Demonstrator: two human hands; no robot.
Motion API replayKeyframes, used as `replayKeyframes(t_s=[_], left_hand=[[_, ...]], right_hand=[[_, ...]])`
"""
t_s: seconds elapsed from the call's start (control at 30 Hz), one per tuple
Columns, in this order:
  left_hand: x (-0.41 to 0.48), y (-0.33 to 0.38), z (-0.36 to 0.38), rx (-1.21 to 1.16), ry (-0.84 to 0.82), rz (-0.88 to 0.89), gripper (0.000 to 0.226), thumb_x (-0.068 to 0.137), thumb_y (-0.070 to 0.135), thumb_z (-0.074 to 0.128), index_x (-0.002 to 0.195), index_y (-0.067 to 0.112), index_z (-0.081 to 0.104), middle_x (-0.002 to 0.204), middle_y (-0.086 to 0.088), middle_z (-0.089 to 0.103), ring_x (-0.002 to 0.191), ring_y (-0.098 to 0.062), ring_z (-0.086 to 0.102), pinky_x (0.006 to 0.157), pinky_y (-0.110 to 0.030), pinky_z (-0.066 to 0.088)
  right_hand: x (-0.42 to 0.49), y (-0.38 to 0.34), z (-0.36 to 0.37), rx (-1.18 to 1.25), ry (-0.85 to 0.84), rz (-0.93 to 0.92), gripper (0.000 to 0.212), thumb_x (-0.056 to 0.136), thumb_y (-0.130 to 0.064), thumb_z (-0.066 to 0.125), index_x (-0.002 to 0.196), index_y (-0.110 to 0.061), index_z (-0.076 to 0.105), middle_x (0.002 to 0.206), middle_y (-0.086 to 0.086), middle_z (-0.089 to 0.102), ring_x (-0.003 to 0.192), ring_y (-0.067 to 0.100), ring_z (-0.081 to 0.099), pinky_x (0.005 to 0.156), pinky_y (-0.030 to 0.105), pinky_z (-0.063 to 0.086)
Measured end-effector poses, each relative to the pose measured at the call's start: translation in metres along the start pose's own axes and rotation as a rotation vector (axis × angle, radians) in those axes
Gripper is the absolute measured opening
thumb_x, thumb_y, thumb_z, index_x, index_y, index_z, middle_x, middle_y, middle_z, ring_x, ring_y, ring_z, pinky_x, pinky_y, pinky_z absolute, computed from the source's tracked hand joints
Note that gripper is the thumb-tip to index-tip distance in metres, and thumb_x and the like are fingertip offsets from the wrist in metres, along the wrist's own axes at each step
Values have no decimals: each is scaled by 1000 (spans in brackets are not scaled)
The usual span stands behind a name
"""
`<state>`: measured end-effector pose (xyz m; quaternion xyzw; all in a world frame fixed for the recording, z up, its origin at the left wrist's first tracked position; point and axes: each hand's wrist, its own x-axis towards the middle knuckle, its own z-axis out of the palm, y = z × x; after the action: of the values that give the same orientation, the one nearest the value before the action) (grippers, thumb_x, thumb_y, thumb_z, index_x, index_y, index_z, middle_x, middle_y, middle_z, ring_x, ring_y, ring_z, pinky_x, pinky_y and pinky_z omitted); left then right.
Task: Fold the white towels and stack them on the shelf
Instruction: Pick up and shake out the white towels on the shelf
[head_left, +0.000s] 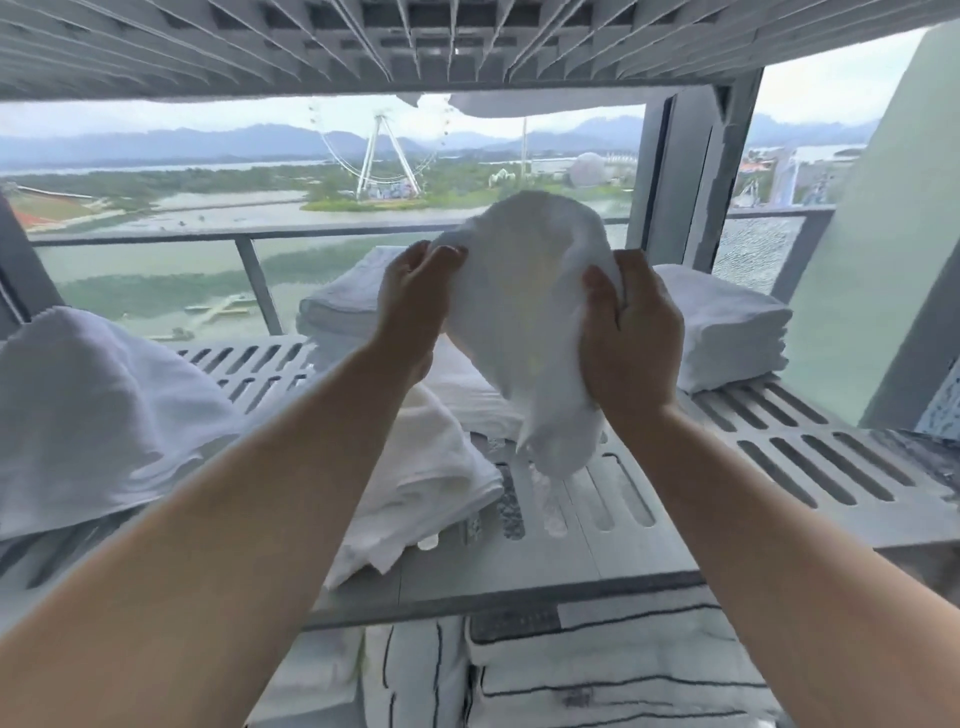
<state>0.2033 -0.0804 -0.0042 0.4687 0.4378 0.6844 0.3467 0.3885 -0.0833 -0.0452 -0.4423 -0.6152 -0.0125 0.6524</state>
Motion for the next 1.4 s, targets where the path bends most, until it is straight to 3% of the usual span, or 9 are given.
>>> replayKeyframes(t_s=[0.27, 0.4, 0.5, 0.67, 0.8, 0.93, 1.07, 1.27, 1.4], left_hand=[[-7, 1, -42, -137, -86, -70, 10, 72, 27, 60, 65, 20, 63, 65, -2, 55, 59, -19, 51, 58, -28, 39], [-17, -28, -62, 431, -71, -10, 21, 74, 38, 58, 71, 18, 55, 68, -5, 56, 66, -25, 57, 63, -34, 43], [-38, -45, -70, 909, -121, 130, 33, 81, 46, 56, 100, 20, 65, 101, -9, 70, 96, -31, 65, 74, -31, 41], [-60, -37, -69, 1113, -155, 310, 45, 89, 43, 50, 129, 21, 57, 127, -10, 61, 112, -34, 59, 88, -38, 47], [-59, -31, -59, 1374, -283, 193, 36, 99, 44, 43, 117, 16, 57, 128, -16, 56, 118, -37, 53, 101, -47, 43], [-47, -35, -45, 1552, -341, 57, 42, 102, 47, 34, 127, 24, 58, 139, -18, 48, 137, -38, 37, 118, -61, 18], [-34, -40, -35, 1558, -366, 49, 43, 103, 48, 34, 131, 25, 57, 142, -18, 46, 139, -39, 35, 117, -65, 17], [-36, -46, -17, 1502, -398, -8, 36, 102, 43, 36, 121, 22, 58, 138, -16, 56, 135, -37, 44, 116, -68, 3], [-47, -42, -7, 1160, -331, 35, 30, 101, 35, 50, 117, 16, 65, 127, -14, 66, 120, -35, 58, 109, -48, 40]], right_hand=[[-43, -42, -5, -22, 46, 17, 17, 95, -38, 47, 92, -22, 54, 67, -13, 53, 66, 14, 51, 57, 30, 39], [-66, -36, 1, -108, -78, 110, 22, 96, -41, 47, 89, -21, 52, 71, -5, 59, 70, 24, 55, 62, 36, 41], [-82, -24, 7, -226, -262, 244, 30, 99, -44, 45, 82, -20, 49, 75, 1, 58, 77, 30, 55, 66, 37, 37], [-90, -16, 9, -252, -293, 296, 28, 102, -41, 43, 82, -21, 46, 70, -1, 55, 76, 30, 53, 65, 38, 36], [-84, -10, 10, -273, -324, 285, 30, 104, -34, 41, 96, -9, 54, 90, 14, 65, 85, 33, 57, 69, 39, 37], [-75, -3, 15, -235, -342, 314, 27, 105, -29, 38, 97, -7, 51, 79, 5, 54, 78, 27, 46, 68, 37, 32], [-72, 9, 14, -200, -353, 338, 23, 105, -27, 38, 90, -10, 43, 67, -6, 40, 75, 27, 42, 66, 37, 27], [-57, 18, 10, -35, -455, 501, 19, 103, -28, 37, 95, -14, 47, 93, 6, 55, 87, 25, 47, 75, 37, 31], [-52, 15, 0, 260, -432, 709, 20, 94, -34, 47, 92, -19, 60, 94, -1, 65, 93, 24, 57, 77, 37, 42]])
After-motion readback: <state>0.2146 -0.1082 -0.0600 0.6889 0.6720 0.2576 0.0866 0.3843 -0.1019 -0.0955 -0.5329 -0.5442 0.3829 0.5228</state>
